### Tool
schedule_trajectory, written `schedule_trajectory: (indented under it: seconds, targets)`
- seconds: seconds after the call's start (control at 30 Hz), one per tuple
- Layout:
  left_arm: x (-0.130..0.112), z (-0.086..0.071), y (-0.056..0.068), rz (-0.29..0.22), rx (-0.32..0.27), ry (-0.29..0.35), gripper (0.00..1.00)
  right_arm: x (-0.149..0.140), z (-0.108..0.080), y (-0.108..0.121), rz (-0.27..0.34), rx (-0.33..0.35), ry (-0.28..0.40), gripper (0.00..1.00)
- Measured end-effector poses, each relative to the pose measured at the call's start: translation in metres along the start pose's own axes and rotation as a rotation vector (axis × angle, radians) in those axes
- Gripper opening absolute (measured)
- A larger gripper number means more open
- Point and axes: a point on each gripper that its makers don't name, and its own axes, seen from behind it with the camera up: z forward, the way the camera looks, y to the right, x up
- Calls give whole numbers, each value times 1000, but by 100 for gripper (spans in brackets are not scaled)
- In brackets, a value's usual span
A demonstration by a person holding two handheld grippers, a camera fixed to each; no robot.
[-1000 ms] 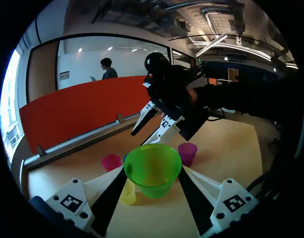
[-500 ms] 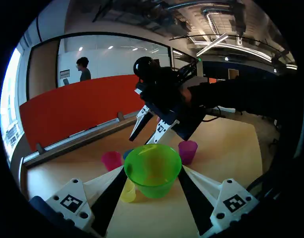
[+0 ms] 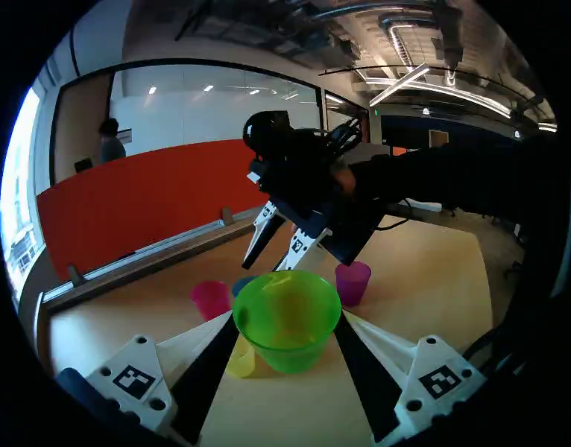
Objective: Pour water
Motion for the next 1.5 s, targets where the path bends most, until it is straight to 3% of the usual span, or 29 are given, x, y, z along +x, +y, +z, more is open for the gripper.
schedule_trajectory:
  seconds: [0.93,1.5]
  targets:
    - [-5,0,-4,-11,-4,6,87,-16,12,1,118,-8,-129,100]
    - [-8,-4,-4,-15,-5,10,87,-26,18,-6,139,-10,-191,100]
